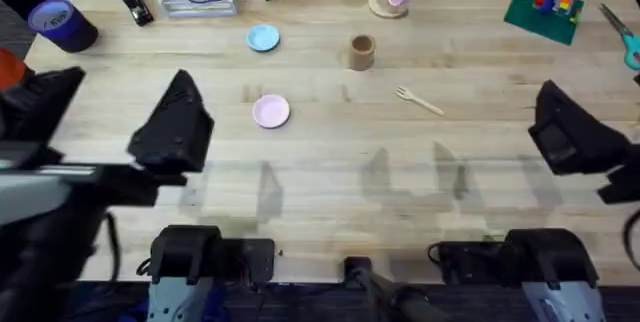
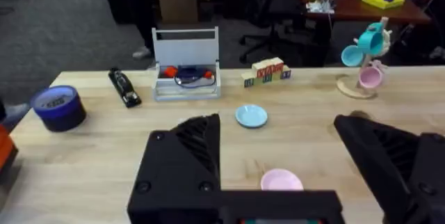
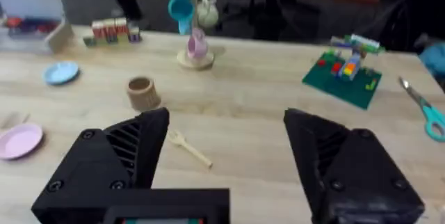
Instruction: Pick up a utensil and set it on the pink plate, then put the other utensil in the container.
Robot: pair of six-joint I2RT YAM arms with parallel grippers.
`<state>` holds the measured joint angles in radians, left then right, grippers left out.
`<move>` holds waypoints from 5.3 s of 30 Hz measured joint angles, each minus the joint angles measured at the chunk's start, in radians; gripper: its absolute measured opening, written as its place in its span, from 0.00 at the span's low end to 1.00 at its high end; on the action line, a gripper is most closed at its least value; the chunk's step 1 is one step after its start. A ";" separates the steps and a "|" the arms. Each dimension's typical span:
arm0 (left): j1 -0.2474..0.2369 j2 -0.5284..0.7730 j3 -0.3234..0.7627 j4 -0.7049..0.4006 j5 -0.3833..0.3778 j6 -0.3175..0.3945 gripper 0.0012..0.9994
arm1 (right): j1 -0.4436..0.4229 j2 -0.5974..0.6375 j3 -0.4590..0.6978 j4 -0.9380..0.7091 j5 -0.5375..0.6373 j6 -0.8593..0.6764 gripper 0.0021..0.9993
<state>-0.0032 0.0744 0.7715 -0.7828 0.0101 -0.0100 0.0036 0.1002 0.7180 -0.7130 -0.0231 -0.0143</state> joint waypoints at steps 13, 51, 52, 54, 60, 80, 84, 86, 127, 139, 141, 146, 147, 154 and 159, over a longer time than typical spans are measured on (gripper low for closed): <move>0.000 0.421 0.483 -0.414 -0.009 -0.007 0.99 | 0.000 0.415 0.389 -0.331 0.000 -0.031 1.00; 0.000 0.969 0.929 -0.793 -0.142 -0.006 0.99 | 0.000 0.706 0.598 -0.498 0.000 -0.038 1.00; 0.000 0.969 0.929 -0.804 -0.150 -0.006 0.99 | 0.000 0.706 0.598 -0.497 0.000 -0.038 1.00; 0.000 0.969 0.929 -0.813 -0.165 -0.006 0.99 | 0.000 0.706 0.598 -0.497 0.000 -0.038 1.00; 0.000 0.979 0.929 -0.851 -0.178 0.136 0.99 | 0.000 0.706 0.598 -0.498 0.000 -0.038 1.00; 0.232 1.261 0.930 -0.798 0.096 0.528 0.99 | 0.000 0.706 0.598 -0.498 0.000 -0.038 1.00; 0.343 1.309 0.930 -0.794 0.165 0.576 0.99 | 0.000 0.706 0.598 -0.498 0.000 -0.039 1.00; 0.375 1.336 0.930 -0.788 0.185 0.596 1.00 | 0.000 0.706 0.598 -0.498 0.000 -0.038 1.00; 0.479 1.556 0.564 -0.251 0.040 0.853 0.99 | 0.000 0.706 0.598 -0.498 0.000 -0.039 1.00; 0.479 1.683 0.563 -0.197 0.080 0.853 0.99 | 0.000 0.706 0.598 -0.498 0.000 -0.038 1.00; 0.479 1.699 0.563 -0.184 0.081 0.853 0.99 | 0.000 0.706 0.598 -0.498 0.000 -0.038 1.00; 0.477 1.733 0.563 -0.159 0.084 0.854 0.99 | 0.000 0.706 0.598 -0.498 0.000 -0.039 1.00; 0.475 1.739 0.563 -0.155 0.083 0.854 0.99 | 0.000 0.706 0.598 -0.498 0.000 -0.039 1.00; 0.452 1.776 0.564 -0.143 0.083 0.855 0.99 | 0.000 0.706 0.598 -0.498 0.000 -0.038 1.00; 0.433 1.819 0.598 -0.156 0.083 0.845 0.99 | 0.000 0.706 0.598 -0.498 0.000 -0.039 1.00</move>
<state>0.4295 1.8931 1.3700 -0.9391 0.0926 0.8353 0.0032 0.8066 1.3155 -1.2114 -0.0231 -0.0528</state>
